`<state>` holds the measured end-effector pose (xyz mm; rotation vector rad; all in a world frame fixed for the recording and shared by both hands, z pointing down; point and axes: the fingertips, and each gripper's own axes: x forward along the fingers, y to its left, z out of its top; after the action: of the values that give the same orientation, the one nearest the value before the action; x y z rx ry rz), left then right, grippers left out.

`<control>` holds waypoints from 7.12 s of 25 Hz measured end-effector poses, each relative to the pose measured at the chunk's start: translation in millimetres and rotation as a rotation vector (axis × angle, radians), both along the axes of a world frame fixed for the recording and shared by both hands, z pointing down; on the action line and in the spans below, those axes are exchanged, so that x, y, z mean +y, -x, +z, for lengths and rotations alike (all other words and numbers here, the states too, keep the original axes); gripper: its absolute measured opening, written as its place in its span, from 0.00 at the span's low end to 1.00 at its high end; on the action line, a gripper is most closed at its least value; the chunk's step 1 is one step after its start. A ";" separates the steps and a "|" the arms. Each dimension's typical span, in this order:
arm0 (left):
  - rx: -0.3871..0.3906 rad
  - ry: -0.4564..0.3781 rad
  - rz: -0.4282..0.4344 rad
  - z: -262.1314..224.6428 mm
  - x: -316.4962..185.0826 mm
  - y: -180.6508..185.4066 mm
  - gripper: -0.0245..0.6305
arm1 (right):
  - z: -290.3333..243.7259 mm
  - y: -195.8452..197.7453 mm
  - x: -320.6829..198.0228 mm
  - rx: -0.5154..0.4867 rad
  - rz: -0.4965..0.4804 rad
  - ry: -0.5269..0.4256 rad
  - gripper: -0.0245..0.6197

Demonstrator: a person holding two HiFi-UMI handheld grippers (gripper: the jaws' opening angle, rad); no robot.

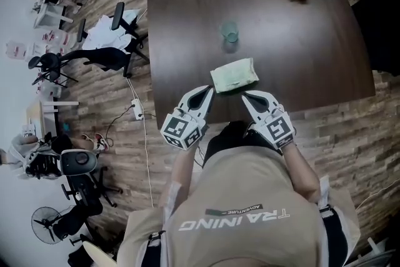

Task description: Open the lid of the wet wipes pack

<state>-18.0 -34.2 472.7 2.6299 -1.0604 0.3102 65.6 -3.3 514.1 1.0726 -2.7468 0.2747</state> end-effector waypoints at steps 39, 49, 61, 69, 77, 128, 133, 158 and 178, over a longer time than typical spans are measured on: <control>-0.017 0.113 0.209 82.3 -64.0 32.8 0.05 | 60.9 52.2 -79.3 0.647 -0.127 0.115 0.06; 0.005 0.252 0.160 117.3 -62.4 -5.5 0.05 | 107.6 35.8 -73.3 0.688 -0.343 0.181 0.06; -0.106 0.327 0.130 173.3 -58.8 10.3 0.05 | 146.3 37.9 -73.8 0.758 -0.453 0.196 0.06; -0.133 0.343 0.184 199.7 -48.8 2.0 0.05 | 152.0 35.0 -63.4 0.799 -0.431 0.221 0.06; -0.121 0.372 0.217 215.0 -50.6 -1.6 0.05 | 147.0 24.6 -53.7 0.824 -0.391 0.240 0.06; -0.181 0.357 0.294 218.5 -49.8 -2.5 0.05 | 159.5 40.2 -59.0 1.054 -0.563 0.015 0.13; -0.177 0.358 0.297 219.3 -47.7 -3.3 0.05 | 158.8 39.1 -56.9 1.053 -0.551 0.008 0.13; -0.185 0.348 0.350 217.3 -48.1 -2.7 0.05 | 123.5 39.7 -77.2 0.898 -0.379 0.121 0.10; -0.294 0.419 0.343 220.9 -47.4 -2.5 0.05 | 110.7 42.2 -103.0 0.744 -0.412 0.111 0.10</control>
<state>-15.5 -81.6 693.6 2.4073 -0.5310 0.9101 23.5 -106.3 624.8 0.4253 -2.1598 -0.0361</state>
